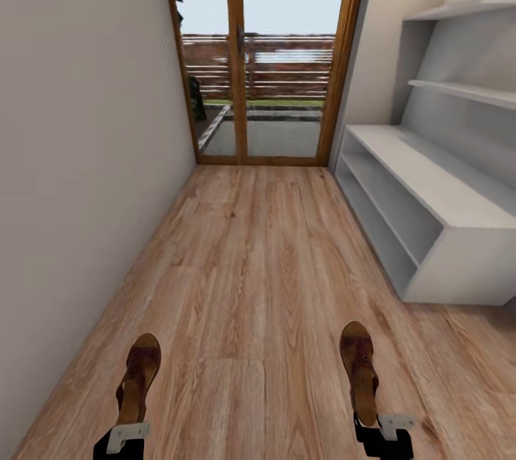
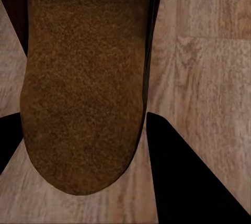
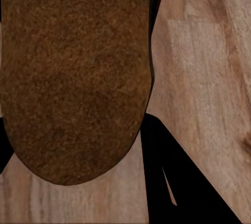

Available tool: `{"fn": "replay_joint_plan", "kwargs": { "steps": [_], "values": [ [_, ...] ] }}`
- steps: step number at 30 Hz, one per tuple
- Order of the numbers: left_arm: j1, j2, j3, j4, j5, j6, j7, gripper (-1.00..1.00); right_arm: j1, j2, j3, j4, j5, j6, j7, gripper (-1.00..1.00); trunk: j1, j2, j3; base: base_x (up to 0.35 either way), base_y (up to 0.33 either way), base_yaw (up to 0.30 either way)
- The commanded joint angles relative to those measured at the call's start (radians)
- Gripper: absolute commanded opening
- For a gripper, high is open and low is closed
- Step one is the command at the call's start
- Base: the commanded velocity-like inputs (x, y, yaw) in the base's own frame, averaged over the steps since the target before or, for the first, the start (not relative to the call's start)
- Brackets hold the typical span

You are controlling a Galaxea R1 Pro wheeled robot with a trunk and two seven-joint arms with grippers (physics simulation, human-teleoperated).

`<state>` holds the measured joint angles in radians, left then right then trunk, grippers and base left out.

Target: Pick up the two gym shoes and the two sandals from the corridor floor and place them onto the hallstand (shoe rack) in the corridor, making sure they are on the rack and not on the floor. Arrange them so the two gym shoes are next to each other and the two sandals are next to each other.

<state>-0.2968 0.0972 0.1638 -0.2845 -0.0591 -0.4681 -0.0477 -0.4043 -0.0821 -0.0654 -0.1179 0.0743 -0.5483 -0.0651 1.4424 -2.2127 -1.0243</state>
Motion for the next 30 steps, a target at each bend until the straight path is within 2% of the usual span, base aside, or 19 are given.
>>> {"fn": "replay_joint_plan", "kwargs": {
  "steps": [1,20,30],
  "values": [
    [-0.001,-0.001,0.008,0.001,-0.010,-0.003,-0.004,-1.00,-0.001,0.000,-0.007,0.001,0.004,-0.003,0.000,-1.00,0.000,0.000,-0.001,0.326,0.110,0.000],
    [-0.001,-0.001,0.008,0.001,-0.010,-0.003,-0.004,-1.00,-0.001,0.002,-0.007,0.001,0.005,-0.002,0.004,-1.00,0.000,0.000,-0.001,0.334,0.085,-0.005],
    [-0.001,-0.001,0.008,0.001,-0.010,-0.003,-0.004,-1.00,-0.001,0.002,-0.007,0.001,0.005,-0.002,0.004,-1.00,0.000,0.000,-0.001,0.321,0.162,-0.202]
  ]
}}
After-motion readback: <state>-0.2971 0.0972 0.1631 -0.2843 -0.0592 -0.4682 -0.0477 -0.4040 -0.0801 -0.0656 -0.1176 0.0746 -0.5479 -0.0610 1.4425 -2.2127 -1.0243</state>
